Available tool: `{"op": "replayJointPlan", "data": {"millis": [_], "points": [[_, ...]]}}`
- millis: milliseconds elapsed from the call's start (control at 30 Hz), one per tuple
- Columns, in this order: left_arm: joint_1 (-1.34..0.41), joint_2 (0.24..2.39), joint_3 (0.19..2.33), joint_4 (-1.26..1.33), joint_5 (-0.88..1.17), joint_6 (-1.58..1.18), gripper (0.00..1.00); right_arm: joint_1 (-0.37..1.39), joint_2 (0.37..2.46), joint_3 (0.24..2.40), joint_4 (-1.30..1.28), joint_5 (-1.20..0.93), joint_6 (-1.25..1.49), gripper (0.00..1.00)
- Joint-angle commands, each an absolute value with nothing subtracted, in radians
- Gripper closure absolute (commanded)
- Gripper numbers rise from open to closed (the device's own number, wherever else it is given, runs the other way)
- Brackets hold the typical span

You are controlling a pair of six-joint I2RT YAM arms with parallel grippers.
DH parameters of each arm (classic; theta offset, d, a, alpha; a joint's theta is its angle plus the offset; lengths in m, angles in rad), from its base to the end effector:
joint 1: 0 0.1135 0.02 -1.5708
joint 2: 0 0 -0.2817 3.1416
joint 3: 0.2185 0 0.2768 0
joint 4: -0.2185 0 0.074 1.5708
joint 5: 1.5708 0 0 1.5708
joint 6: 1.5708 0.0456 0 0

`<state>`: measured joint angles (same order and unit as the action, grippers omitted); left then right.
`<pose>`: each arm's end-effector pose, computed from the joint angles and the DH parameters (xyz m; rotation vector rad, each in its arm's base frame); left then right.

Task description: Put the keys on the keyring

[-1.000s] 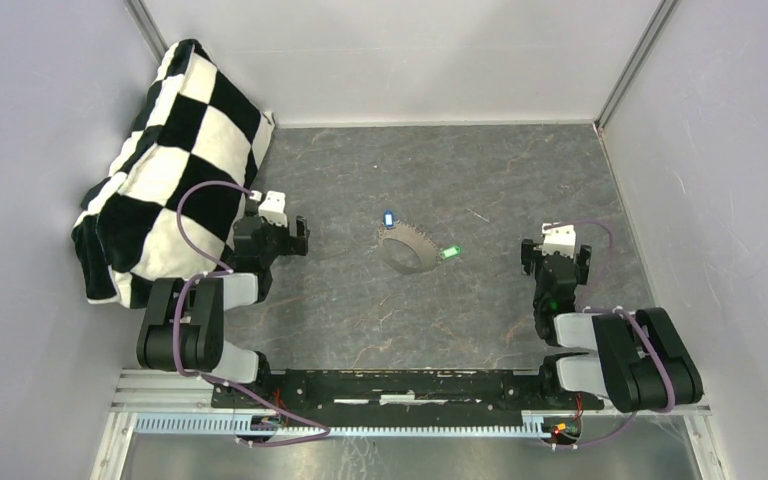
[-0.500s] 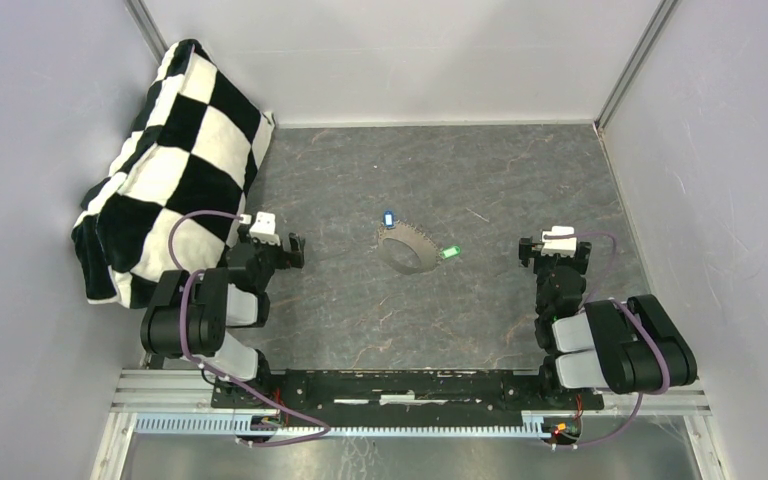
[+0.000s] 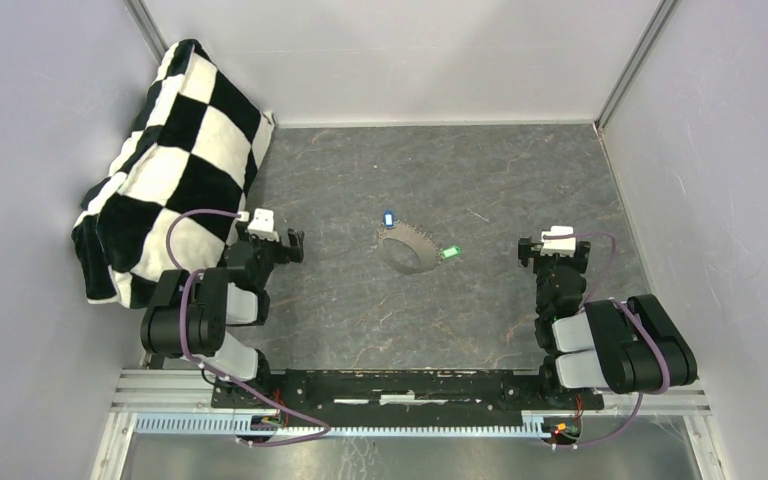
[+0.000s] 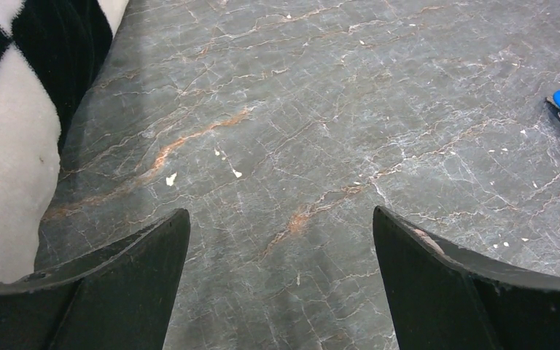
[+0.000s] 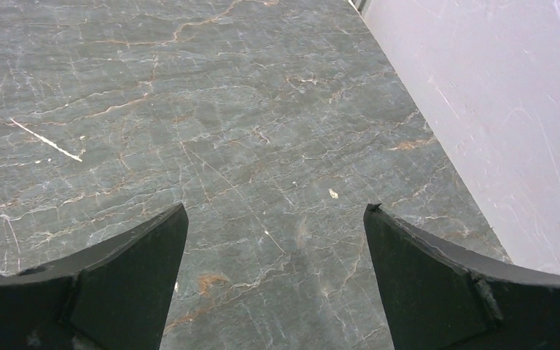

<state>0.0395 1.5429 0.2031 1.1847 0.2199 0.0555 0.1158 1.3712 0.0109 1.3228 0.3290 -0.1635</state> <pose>0.2497 -0.0001 0.1275 0.1759 1.7146 -0.1195 0.1967 0.0081 0.1335 0.0305 1.6142 -0.3012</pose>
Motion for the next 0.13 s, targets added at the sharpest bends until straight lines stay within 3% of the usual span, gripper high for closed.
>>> {"op": "replayJointPlan", "data": {"millis": [0, 100], "points": [[0.038, 1.54, 0.215, 1.24, 0.23, 0.026, 0.0, 0.114, 1.368, -0.073, 1.375, 0.319, -0.179, 0.02], [0.038, 1.537, 0.205, 1.253, 0.228, 0.025, 0.0, 0.114, 1.368, -0.072, 1.376, 0.318, -0.179, 0.02]]}}
